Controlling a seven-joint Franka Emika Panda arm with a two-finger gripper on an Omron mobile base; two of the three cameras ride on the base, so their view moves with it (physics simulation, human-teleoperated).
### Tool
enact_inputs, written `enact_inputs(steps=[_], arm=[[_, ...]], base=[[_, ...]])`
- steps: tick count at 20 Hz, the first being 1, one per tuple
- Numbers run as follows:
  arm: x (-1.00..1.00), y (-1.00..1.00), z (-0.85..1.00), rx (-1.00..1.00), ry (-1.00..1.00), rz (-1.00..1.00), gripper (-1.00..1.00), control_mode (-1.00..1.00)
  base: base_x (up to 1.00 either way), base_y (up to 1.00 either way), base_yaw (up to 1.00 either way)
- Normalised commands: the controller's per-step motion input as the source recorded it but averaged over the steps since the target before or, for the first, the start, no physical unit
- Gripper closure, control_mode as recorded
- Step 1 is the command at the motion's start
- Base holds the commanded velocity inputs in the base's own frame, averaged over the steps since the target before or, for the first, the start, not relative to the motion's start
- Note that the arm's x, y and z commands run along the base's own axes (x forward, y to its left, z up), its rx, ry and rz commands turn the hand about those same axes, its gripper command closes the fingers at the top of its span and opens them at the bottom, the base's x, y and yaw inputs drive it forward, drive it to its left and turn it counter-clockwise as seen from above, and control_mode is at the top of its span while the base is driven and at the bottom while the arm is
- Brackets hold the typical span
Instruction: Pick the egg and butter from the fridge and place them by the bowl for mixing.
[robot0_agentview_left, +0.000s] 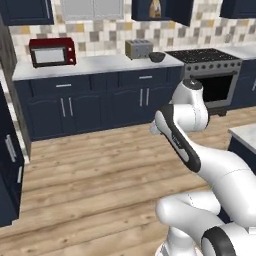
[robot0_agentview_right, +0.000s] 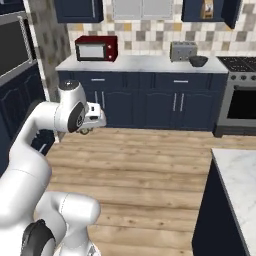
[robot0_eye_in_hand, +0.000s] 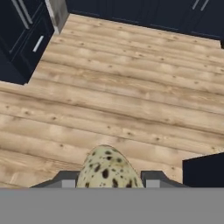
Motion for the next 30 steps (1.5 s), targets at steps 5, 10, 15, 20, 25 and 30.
enact_inputs(steps=[5,10,15,20,25,30], arm=[[0.0,0.0,0.0,0.0,0.0,0.0,1.0,1.0],[0.0,0.0,0.0,0.0,0.0,0.0,1.0,1.0],[0.0,0.0,0.0,0.0,0.0,0.0,1.0,1.0],[0.0,0.0,0.0,0.0,0.0,0.0,1.0,1.0],[0.0,0.0,0.0,0.0,0.0,0.0,1.0,1.0],[0.0,0.0,0.0,0.0,0.0,0.0,1.0,1.0]], base=[[0.78,-0.09,0.0],[0.8,-0.1,0.0],[0.8,-0.21,0.0],[0.8,-0.33,0.0],[0.76,-0.39,0.01],[0.75,-0.39,0.01]])
